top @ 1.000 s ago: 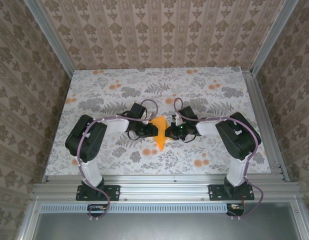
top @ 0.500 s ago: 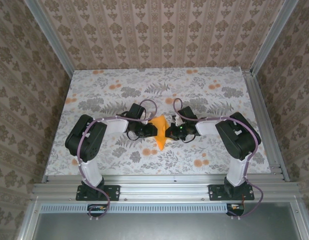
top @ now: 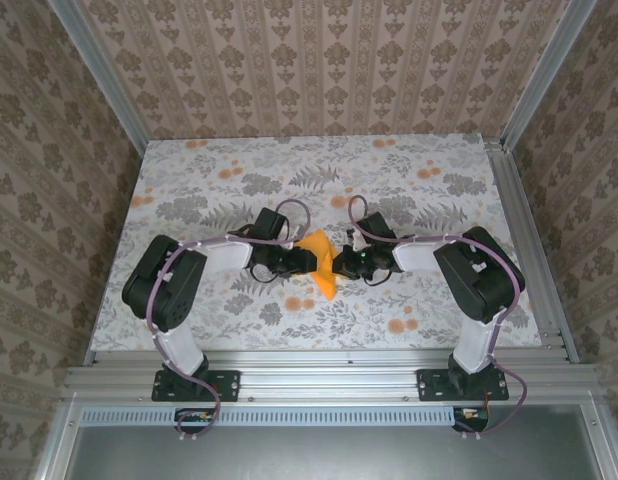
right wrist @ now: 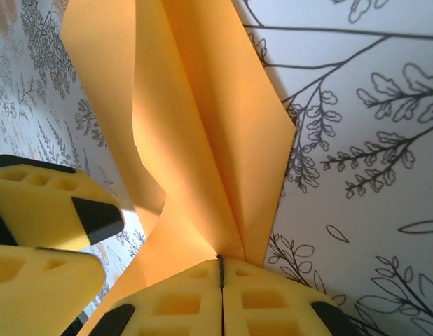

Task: Fold a paper plane with a square sheet of paper (pick it up from the middle)
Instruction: Third fold the triangle at the center of the table.

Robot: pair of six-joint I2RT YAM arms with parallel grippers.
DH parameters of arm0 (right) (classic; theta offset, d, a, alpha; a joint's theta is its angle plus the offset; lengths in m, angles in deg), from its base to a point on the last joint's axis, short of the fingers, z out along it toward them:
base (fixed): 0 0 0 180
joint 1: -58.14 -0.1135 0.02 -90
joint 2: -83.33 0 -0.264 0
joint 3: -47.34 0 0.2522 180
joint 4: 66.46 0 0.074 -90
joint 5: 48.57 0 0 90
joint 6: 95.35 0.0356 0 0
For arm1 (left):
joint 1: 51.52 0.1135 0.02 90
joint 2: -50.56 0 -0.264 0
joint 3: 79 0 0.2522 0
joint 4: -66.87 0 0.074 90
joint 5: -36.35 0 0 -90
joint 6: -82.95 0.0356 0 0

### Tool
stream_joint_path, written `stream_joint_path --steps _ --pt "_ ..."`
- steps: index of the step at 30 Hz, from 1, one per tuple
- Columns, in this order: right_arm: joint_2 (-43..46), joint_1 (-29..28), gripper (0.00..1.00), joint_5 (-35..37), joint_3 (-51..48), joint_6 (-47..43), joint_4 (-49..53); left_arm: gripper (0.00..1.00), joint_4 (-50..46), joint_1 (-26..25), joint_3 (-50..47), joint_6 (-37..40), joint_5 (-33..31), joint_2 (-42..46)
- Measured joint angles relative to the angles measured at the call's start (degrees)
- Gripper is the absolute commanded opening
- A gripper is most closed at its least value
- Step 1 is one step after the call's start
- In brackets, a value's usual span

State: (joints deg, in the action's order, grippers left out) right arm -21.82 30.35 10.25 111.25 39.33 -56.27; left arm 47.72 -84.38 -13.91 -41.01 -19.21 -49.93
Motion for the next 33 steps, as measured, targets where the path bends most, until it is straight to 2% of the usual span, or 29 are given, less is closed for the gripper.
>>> stream_joint_path --steps 8,18,20,26,33 --pt "1.0 0.0 0.1 0.6 -0.8 0.5 -0.1 0.48 3.5 -0.5 -2.7 -3.9 0.7 3.0" --pt "1.1 0.0 0.09 0.8 -0.9 0.6 -0.1 0.52 6.9 -4.0 -4.1 -9.4 0.9 4.7" --pt "1.3 0.0 0.1 0.8 -1.0 0.6 -0.1 0.48 7.6 -4.6 -4.1 -10.1 0.7 4.7" --pt "1.7 0.0 0.1 0.9 -1.1 0.7 -0.1 0.29 8.7 -5.7 -4.1 -11.7 0.7 4.7" --pt "1.7 0.0 0.1 0.9 -1.1 0.7 -0.1 0.28 7.0 -5.8 -3.8 -11.2 0.7 4.6"
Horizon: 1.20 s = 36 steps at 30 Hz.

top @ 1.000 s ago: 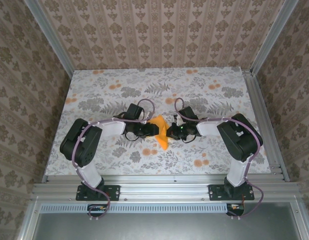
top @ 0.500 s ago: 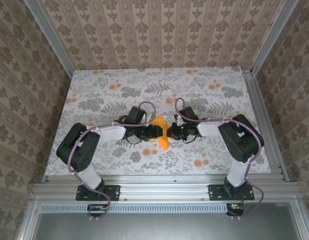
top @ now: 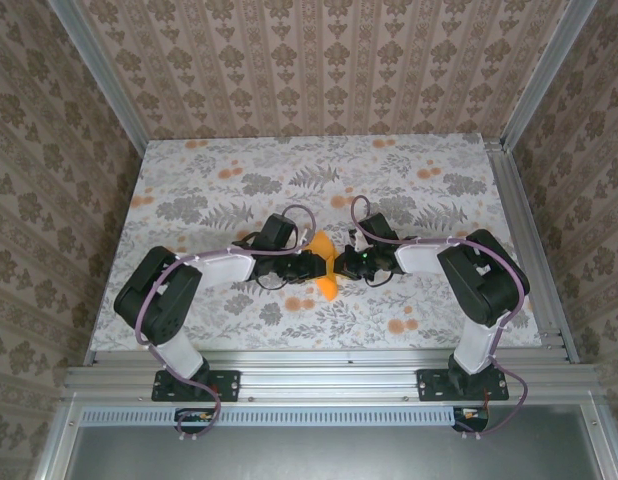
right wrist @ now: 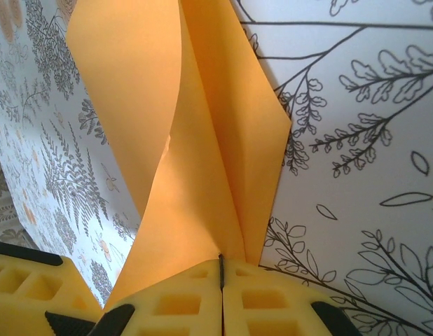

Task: Fold a paper plane with a square sheet of paper (pick it up from the middle)
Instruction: Third fold the triangle at the center of the table.

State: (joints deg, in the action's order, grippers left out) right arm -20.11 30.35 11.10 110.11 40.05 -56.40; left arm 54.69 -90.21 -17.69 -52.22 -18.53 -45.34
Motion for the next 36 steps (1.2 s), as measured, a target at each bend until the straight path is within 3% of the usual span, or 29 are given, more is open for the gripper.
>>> stream_joint_path --steps 3,13,18,27,36 --pt "0.0 0.0 0.1 0.0 0.0 0.0 0.0 0.25 -0.9 0.0 0.8 0.3 0.0 -0.2" --pt "0.0 0.0 0.1 0.0 0.0 0.0 0.0 0.0 -3.5 0.1 2.5 3.0 -0.6 -0.9" --pt "0.0 0.0 0.1 0.0 0.0 0.0 0.1 0.0 -5.2 0.7 2.6 4.2 -0.7 -0.9" --pt "3.2 0.5 0.22 0.2 0.2 -1.5 2.6 0.0 -9.7 2.8 5.2 8.1 -1.0 -1.4" --pt "5.0 1.4 0.24 1.7 5.8 -5.0 7.4 0.0 -13.7 3.9 7.4 12.5 -1.0 -3.4"
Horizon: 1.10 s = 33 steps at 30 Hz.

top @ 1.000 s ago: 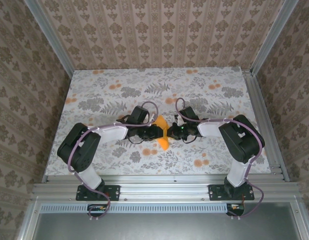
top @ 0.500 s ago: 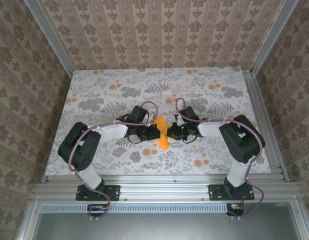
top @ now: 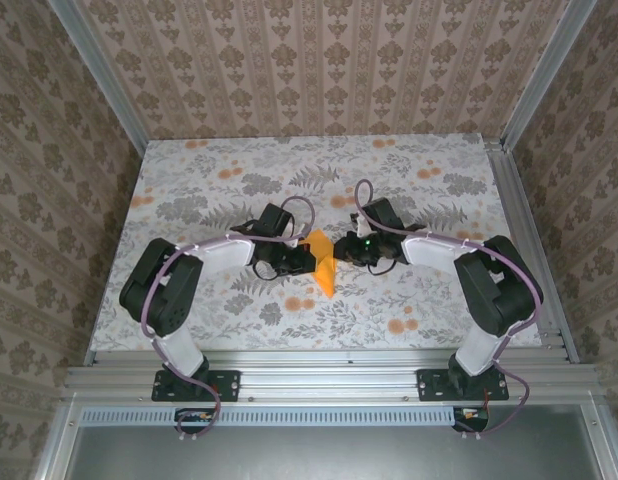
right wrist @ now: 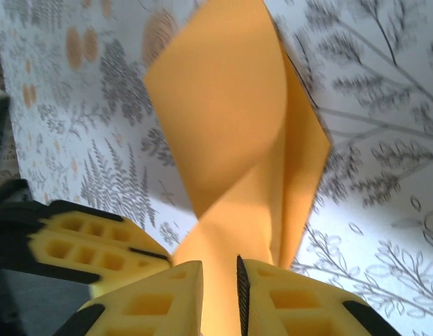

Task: Fold a paper plane with a square sheet of paper (pick it up from the middle)
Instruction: Third fold the triangle at the center of the table.

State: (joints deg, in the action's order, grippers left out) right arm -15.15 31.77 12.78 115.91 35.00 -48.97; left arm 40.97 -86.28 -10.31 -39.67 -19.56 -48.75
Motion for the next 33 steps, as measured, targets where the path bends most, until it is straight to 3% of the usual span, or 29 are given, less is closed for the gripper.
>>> stream_joint_path --steps 20,33 --pt "-16.9 0.0 0.17 -0.1 15.9 -6.7 6.1 0.01 -6.7 1.1 5.0 7.0 -1.7 -4.2" --pt "-18.3 0.0 0.14 1.6 17.7 -11.2 11.0 0.01 -8.4 2.2 7.1 9.3 -2.4 -6.5"
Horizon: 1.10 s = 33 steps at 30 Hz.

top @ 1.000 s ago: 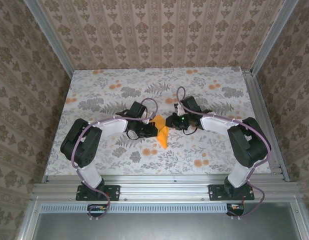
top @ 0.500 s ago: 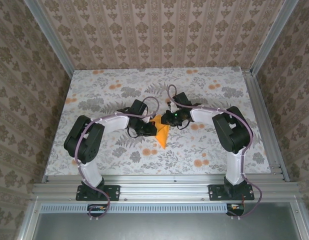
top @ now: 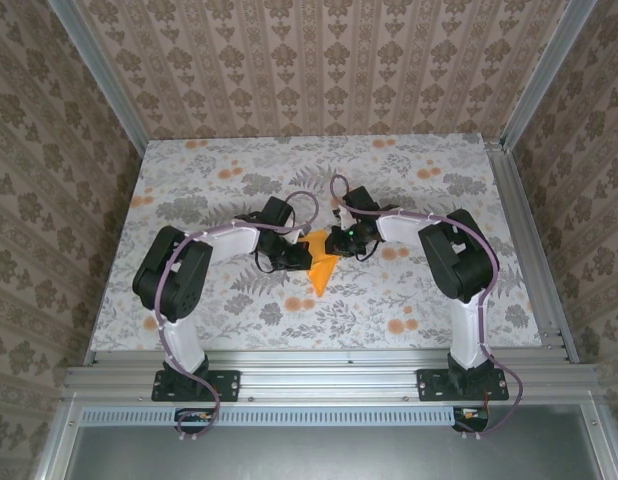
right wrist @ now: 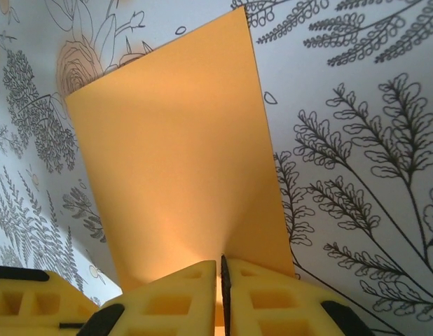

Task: Fold a paper plane with a square sheet of paper (pick it up from the middle)
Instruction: Third fold the triangle at the center of the table.

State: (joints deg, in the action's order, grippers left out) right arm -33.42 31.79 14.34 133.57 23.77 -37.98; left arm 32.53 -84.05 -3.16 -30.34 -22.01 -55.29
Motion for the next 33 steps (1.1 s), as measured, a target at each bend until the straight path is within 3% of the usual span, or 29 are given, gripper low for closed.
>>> stream_joint_path --steps 33 --pt "-0.4 -0.9 0.13 1.5 1.4 -3.7 2.1 0.04 -1.3 0.1 1.7 2.1 -1.5 -3.0"
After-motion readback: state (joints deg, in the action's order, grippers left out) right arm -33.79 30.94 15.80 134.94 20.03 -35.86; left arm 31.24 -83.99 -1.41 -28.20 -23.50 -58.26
